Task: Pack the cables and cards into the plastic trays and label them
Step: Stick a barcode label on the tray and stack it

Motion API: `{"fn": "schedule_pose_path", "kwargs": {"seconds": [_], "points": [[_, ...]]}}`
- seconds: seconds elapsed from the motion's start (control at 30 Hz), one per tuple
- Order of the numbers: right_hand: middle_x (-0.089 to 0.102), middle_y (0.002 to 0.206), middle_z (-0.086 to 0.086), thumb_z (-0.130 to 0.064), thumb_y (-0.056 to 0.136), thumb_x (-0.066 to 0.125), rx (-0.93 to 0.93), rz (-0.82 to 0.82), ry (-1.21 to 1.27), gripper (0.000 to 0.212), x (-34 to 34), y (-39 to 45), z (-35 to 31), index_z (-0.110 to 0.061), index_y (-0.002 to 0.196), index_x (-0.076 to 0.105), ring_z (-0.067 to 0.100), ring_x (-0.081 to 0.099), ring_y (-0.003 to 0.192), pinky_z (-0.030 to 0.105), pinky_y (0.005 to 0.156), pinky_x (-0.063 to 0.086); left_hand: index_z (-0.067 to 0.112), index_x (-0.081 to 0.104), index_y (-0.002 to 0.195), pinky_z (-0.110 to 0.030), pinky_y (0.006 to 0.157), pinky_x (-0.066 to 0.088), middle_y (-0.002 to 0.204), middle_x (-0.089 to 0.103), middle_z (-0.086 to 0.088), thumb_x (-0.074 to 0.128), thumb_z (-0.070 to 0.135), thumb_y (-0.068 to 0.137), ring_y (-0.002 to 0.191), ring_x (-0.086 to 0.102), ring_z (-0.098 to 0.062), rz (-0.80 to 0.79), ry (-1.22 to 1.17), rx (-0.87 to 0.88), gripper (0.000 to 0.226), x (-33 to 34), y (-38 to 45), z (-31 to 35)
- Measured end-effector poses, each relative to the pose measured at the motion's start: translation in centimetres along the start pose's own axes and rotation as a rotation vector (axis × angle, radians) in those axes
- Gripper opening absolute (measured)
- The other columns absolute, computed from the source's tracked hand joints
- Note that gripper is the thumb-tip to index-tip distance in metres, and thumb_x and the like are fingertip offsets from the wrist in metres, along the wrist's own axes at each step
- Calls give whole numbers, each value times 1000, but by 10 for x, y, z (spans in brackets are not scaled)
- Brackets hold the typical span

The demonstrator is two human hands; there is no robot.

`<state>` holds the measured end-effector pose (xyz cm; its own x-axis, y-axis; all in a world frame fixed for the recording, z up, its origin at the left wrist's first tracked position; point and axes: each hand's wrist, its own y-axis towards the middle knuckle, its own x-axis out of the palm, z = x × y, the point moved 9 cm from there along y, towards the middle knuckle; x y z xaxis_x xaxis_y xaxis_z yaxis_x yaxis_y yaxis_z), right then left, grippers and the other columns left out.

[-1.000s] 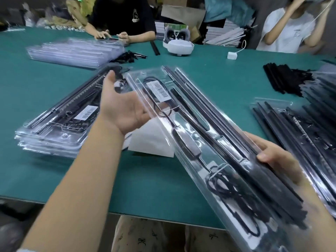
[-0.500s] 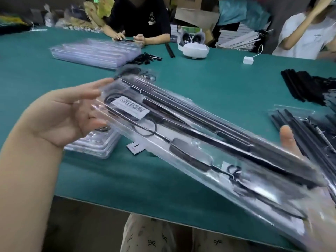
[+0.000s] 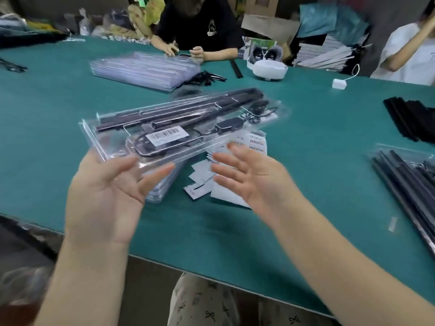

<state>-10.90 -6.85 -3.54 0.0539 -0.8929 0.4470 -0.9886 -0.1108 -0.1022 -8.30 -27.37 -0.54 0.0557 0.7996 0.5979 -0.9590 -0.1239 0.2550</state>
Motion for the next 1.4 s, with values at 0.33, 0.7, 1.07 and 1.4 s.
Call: {"fn": "schedule_pose_path", "kwargs": {"seconds": [0.33,0.7,1.07,1.4], "points": [[61,109,8,-25,81,65,-198,179,-371,49,55,61,-4,-4,121,47,21,57,88,34,77,49,6,52,107,-30,54,56,73,64,8,58,14,88,63,64,-13,338,319,168,21,-20,-7,-6],[33,116,-2,-46,85,64,-55,135,-592,47,55,90,30,-26,118,37,18,37,104,33,85,31,18,51,68,-32,56,32,57,47,7,49,50,86,60,44,-21,581,1343,92,37,-87,16,21],[6,160,-5,-22,99,36,-227,340,-483,63,82,75,41,-19,153,3,14,9,145,32,115,9,3,62,103,-24,86,41,90,60,13,49,43,76,89,53,-6,674,878,160,50,-118,57,18],[0,161,-6,-23,98,32,-226,290,-504,62,84,79,47,-17,153,4,7,0,146,25,113,-1,21,59,113,-16,65,39,88,58,9,45,26,83,64,51,1,760,798,186,34,-115,43,10]]}}
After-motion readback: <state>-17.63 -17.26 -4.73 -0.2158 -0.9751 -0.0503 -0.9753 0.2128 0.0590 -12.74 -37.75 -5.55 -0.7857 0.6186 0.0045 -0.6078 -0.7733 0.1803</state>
